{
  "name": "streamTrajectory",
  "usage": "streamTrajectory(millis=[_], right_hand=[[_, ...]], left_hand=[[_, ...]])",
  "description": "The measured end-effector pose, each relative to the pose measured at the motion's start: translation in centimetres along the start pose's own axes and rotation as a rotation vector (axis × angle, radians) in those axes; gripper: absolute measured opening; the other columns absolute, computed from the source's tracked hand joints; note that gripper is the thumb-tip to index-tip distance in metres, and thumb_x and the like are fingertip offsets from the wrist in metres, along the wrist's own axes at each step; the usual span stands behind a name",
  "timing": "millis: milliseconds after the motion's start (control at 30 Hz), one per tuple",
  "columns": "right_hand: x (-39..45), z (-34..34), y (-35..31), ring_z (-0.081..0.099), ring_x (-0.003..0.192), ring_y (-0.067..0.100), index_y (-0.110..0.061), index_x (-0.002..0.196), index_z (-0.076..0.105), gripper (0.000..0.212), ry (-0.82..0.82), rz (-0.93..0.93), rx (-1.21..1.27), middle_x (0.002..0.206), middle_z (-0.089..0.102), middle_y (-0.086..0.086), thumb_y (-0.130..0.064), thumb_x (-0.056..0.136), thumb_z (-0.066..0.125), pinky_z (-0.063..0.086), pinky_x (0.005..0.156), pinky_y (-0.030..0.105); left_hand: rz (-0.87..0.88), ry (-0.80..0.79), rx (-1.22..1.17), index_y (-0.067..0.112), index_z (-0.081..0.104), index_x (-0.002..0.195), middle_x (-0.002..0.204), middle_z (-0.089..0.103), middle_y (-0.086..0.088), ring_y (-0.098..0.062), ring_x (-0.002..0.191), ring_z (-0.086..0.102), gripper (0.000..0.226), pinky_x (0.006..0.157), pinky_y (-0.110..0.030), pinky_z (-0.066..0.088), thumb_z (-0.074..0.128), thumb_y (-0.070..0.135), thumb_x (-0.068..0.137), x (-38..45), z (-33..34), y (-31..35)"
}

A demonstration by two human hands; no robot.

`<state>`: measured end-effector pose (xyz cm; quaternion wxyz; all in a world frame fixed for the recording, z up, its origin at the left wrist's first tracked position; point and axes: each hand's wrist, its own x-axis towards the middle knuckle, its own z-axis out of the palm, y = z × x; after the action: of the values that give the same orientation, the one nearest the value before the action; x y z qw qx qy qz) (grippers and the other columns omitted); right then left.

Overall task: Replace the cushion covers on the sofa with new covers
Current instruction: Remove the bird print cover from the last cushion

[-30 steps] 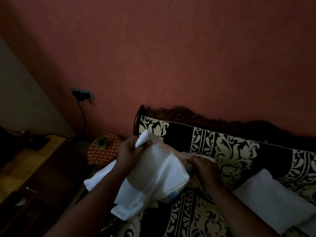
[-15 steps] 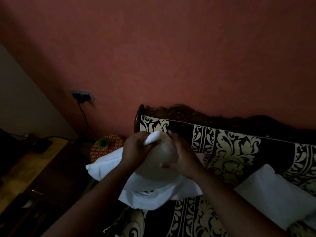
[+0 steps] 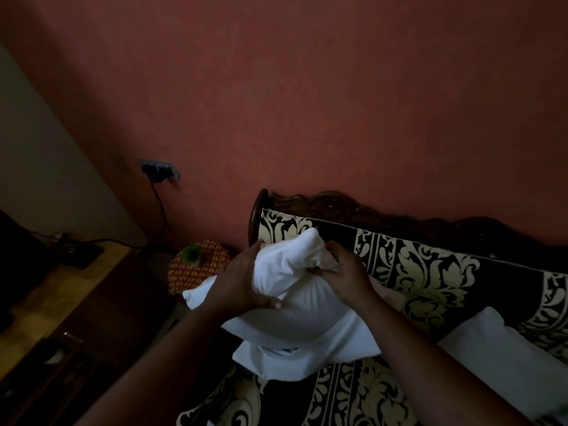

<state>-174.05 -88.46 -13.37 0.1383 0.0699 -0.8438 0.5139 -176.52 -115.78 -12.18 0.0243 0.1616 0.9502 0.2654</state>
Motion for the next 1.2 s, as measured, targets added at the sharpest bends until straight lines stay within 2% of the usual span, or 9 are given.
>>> streamTrajectory(millis=[100,167,200,333,500,667,800,967,1200], right_hand=[[1.0,-0.1,-0.1,0.066,0.093,0.000,-0.027,0.107,0.066,0.031,-0.001,0.039,0.008,0.098,0.071,-0.013,-0.030,0.081,0.083,0.050,0.075,0.024],[1.8,-0.3,-0.3,0.066,0.102,0.006,-0.026,0.120,0.064,0.049,-0.026,0.059,-0.012,0.110,0.070,-0.011,-0.032,0.077,0.086,0.051,0.082,0.028],[2.2,-0.4,-0.2,0.064,0.109,0.008,-0.027,0.128,0.060,0.059,-0.049,0.059,-0.016,0.119,0.068,-0.010,-0.034,0.076,0.087,0.050,0.088,0.029],[2.2,-1.0,1.2,0.040,0.141,0.013,-0.027,0.153,0.037,0.088,-0.078,0.076,-0.154,0.155,0.044,-0.004,-0.053,0.080,0.079,0.035,0.114,0.033],[-2.6,-0.2,2.7,0.043,0.130,0.023,-0.014,0.138,0.050,0.072,0.364,0.140,-0.316,0.140,0.049,0.007,-0.046,0.081,0.079,0.044,0.104,0.048],[-5.3,1.6,6.0,0.035,0.144,0.030,-0.019,0.159,0.013,0.121,0.105,0.663,-0.050,0.161,0.029,0.009,-0.067,0.069,0.079,0.039,0.113,0.048],[-3.8,1.6,6.5,0.057,0.124,0.032,-0.009,0.152,0.031,0.088,0.080,0.711,0.031,0.141,0.054,0.012,-0.052,0.087,0.072,0.050,0.098,0.040],[-1.9,-1.2,9.7,0.065,0.094,0.030,-0.001,0.122,0.064,0.048,0.140,0.778,-0.065,0.114,0.069,0.021,-0.042,0.097,0.064,0.051,0.083,0.035],[-2.3,-6.5,16.4,0.066,0.101,0.036,0.000,0.116,0.068,0.049,0.119,0.943,-0.221,0.116,0.068,0.025,-0.045,0.099,0.058,0.053,0.091,0.041]], left_hand=[[-0.095,-0.015,-0.111,0.034,0.050,0.139,0.133,0.057,0.023,0.008,0.118,0.053,0.088,0.099,-0.012,0.040,0.088,0.063,0.065,0.9,1.5,0.4],[-0.146,-0.130,-0.076,0.013,0.058,0.132,0.125,0.063,0.010,0.002,0.110,0.057,0.051,0.083,0.002,0.034,0.079,0.028,0.088,1.9,2.4,0.6],[-0.145,-0.122,-0.078,0.001,0.057,0.135,0.128,0.063,0.002,-0.002,0.114,0.058,0.049,0.082,0.004,0.032,0.075,0.018,0.092,2.2,2.9,0.4],[-0.142,0.284,-0.258,0.021,0.067,0.128,0.116,0.070,0.010,-0.005,0.102,0.062,0.058,0.086,-0.024,0.046,0.088,0.037,0.077,1.4,2.2,1.4],[-0.321,0.438,-0.349,0.020,0.068,0.115,0.108,0.075,-0.003,-0.024,0.101,0.068,0.054,0.085,-0.037,0.052,0.086,0.049,0.074,1.9,0.6,1.3],[-0.383,0.502,-0.735,0.020,0.071,0.114,0.105,0.075,0.003,-0.016,0.100,0.070,0.050,0.092,-0.048,0.057,0.082,0.045,0.071,1.6,0.4,1.6],[-0.321,0.495,-0.813,0.022,0.074,0.106,0.101,0.077,0.004,-0.012,0.096,0.072,0.028,0.090,-0.046,0.058,0.084,0.022,0.080,1.5,0.7,3.3],[-0.275,0.429,-0.740,0.021,0.075,0.108,0.101,0.077,0.008,-0.008,0.096,0.072,0.038,0.087,-0.038,0.058,0.086,0.037,0.076,2.2,0.6,4.8],[-0.238,0.355,-0.813,0.018,0.077,0.106,0.098,0.078,0.009,-0.009,0.094,0.074,0.028,0.076,-0.024,0.055,0.086,0.017,0.079,2.3,-0.7,4.0]])
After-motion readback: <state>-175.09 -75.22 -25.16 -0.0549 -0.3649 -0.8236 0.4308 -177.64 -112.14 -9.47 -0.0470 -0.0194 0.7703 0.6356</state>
